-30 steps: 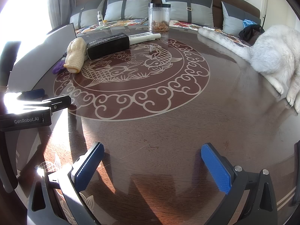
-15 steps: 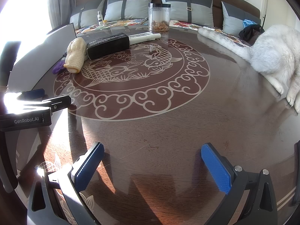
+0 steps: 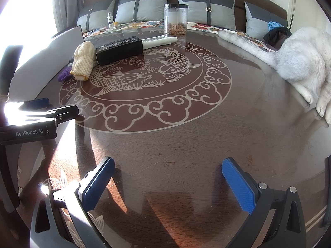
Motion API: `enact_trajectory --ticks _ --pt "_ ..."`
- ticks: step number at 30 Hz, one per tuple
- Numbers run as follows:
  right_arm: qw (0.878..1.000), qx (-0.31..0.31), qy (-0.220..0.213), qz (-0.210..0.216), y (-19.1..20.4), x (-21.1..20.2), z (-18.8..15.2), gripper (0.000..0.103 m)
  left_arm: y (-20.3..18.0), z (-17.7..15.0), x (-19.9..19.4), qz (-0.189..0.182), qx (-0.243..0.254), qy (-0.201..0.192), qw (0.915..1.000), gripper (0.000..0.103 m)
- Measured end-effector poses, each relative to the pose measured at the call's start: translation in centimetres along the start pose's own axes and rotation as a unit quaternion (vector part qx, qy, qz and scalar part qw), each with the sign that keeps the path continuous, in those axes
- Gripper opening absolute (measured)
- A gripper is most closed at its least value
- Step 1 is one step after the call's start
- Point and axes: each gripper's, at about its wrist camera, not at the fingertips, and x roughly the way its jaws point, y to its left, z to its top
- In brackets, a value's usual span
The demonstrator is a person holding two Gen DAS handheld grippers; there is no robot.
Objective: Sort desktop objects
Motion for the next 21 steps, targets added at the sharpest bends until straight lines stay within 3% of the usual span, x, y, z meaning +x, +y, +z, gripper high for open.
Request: enact_trajectory --ticks 11,13,14,17,21 --pt "1.0 0.0 0.0 0.0 0.0 0.0 0.0 0.103 -0.1 0.1 0.0 -0.001 0.005 0.014 0.9999 0.103" --pt "1.0 0.0 0.0 0.0 0.0 0.1 0.0 0.103 0.7 0.4 -0.5 0.009 -0.023 0.033 0.9992 0.103" --pt "1.0 0.0 0.0 0.0 0.0 0.1 0.0 0.103 1.4 0.6 -1.2 0.012 -0.042 0.017 0.9989 0.103" --pt "1.0 0.0 0.0 0.0 -0.1 0.1 0.1 0.103 3.7 2.7 -2.6 0.005 -0.092 -0.027 0.9954 0.103" --pt "1.0 0.0 0.0 0.0 0.0 0.1 0.0 0.103 5.3 7.1 -0.6 0.046 -0.104 -0.007 0.9935 0.103"
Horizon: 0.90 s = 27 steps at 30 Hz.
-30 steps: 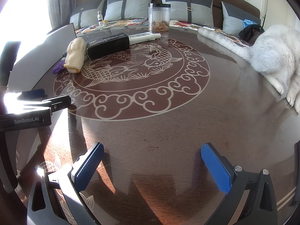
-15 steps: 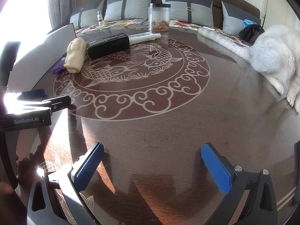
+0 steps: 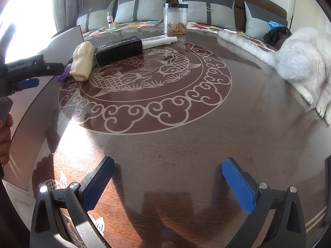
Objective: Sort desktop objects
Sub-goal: 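Lower the left tool onto the cream knitted mitt and close on it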
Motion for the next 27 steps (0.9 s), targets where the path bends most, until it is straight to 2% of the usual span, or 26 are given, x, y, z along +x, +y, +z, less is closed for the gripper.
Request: enact_trajectory --ticks 3,7,8,9,11,12,15,17,21,24,25,27 --pt "1.0 0.0 0.0 0.0 0.0 0.0 0.0 0.103 -0.2 2.2 2.0 0.016 0.001 0.002 0.9999 0.103" --pt "1.0 0.0 0.0 0.0 0.0 0.0 0.0 0.103 -2.4 3.4 3.9 -0.023 0.038 0.012 0.9989 0.1" --pt "1.0 0.0 0.0 0.0 0.0 0.0 0.0 0.103 -3.4 3.3 4.2 -0.03 0.059 0.012 0.9977 0.087" --pt "1.0 0.0 0.0 0.0 0.0 0.0 0.0 0.103 -4.3 3.2 4.5 -0.037 0.081 0.018 0.9959 0.069" --pt "1.0 0.0 0.0 0.0 0.0 0.0 0.0 0.103 -5.9 2.8 4.9 -0.035 0.113 0.022 0.9927 0.059" --pt "1.0 0.0 0.0 0.0 0.0 0.0 0.0 0.103 -6.0 2.5 4.6 -0.04 0.116 0.016 0.9923 0.05" --pt "1.0 0.0 0.0 0.0 0.0 0.0 0.1 0.103 -5.3 1.2 3.4 -0.082 0.1 0.015 0.9915 0.046" --pt "1.0 0.0 0.0 0.0 0.1 0.0 0.1 0.103 -4.8 -0.7 1.9 -0.103 0.106 0.017 0.9888 0.046" --pt "1.0 0.0 0.001 0.0 0.1 0.0 0.1 0.103 -3.4 -6.0 -2.0 -0.123 0.137 0.022 0.9826 0.046" --pt "1.0 0.001 0.001 0.0 0.1 0.0 0.0 0.103 -1.7 -9.3 -4.6 -0.114 0.142 0.021 0.983 0.051" --pt "1.0 0.001 0.001 0.0 0.1 0.0 0.0 0.103 -1.2 -10.0 -5.1 -0.106 0.142 0.02 0.9839 0.055" --pt "1.0 0.0 0.001 0.0 0.1 0.0 0.0 0.103 -0.7 -10.8 -5.4 -0.089 0.144 0.018 0.9854 0.082"
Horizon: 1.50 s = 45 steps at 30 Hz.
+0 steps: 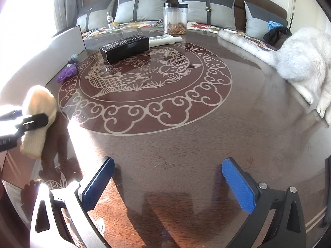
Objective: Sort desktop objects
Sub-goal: 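Lower the left tool onto the cream knitted mitt and close on it, then grasp the purple toy with the right tool while the left tool holds the mitt, then carry the mitt and purple toy over the cardboard box with both tools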
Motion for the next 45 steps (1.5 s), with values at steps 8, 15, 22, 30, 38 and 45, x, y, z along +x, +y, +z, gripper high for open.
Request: enact_trajectory --ticks 8,15,22,30,38,45 --pt "1.0 0.001 -0.001 -0.002 0.0 -0.1 -0.1 0.103 1.4 -0.9 1.5 0.019 -0.016 0.004 0.9997 0.081" --pt "0.999 -0.024 0.012 0.02 1.6 0.2 1.4 0.103 1.8 -2.1 0.4 0.015 0.0 -0.028 0.9995 0.065" --pt "0.985 -0.083 0.023 0.15 13.6 4.6 13.5 0.101 1.9 -2.1 0.5 0.007 0.013 -0.023 0.9996 0.065" --pt "0.958 -0.217 0.087 0.166 23.9 12.3 19.9 0.059 3.8 -1.8 0.3 -0.02 -0.017 -0.022 0.9994 0.065" --pt "0.958 -0.235 0.071 0.148 19.7 9.1 15.0 0.043 4.0 -1.5 0.6 -0.012 -0.025 -0.036 0.999 0.052" --pt "0.973 -0.19 0.079 0.107 10.2 2.8 7.2 0.043 2.8 -1.5 0.4 -0.003 -0.029 -0.041 0.9987 0.046"
